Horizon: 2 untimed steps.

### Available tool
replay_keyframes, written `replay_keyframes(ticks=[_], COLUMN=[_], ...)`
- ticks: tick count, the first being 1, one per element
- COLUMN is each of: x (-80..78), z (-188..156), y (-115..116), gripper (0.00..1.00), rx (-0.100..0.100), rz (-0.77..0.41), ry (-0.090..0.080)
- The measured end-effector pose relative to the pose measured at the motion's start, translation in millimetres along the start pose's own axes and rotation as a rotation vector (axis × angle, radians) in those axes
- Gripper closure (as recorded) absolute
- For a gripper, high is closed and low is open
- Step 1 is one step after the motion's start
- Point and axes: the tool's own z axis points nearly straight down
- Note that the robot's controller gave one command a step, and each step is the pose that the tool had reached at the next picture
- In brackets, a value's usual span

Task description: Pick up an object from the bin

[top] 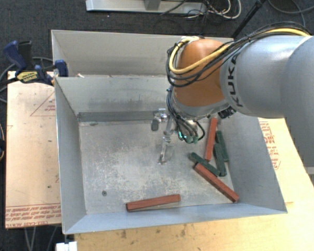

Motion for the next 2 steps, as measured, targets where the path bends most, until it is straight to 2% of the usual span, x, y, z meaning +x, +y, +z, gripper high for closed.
replay_keyframes(ticks=[1, 2], x=[-44.0, -35.9], z=[72.1, 38.9], y=[-129.4, -207.4], gripper=[0.00, 0.00], rx=[0.003, 0.006], rz=[-0.015, -0.558], ry=[-0.008, -0.011])
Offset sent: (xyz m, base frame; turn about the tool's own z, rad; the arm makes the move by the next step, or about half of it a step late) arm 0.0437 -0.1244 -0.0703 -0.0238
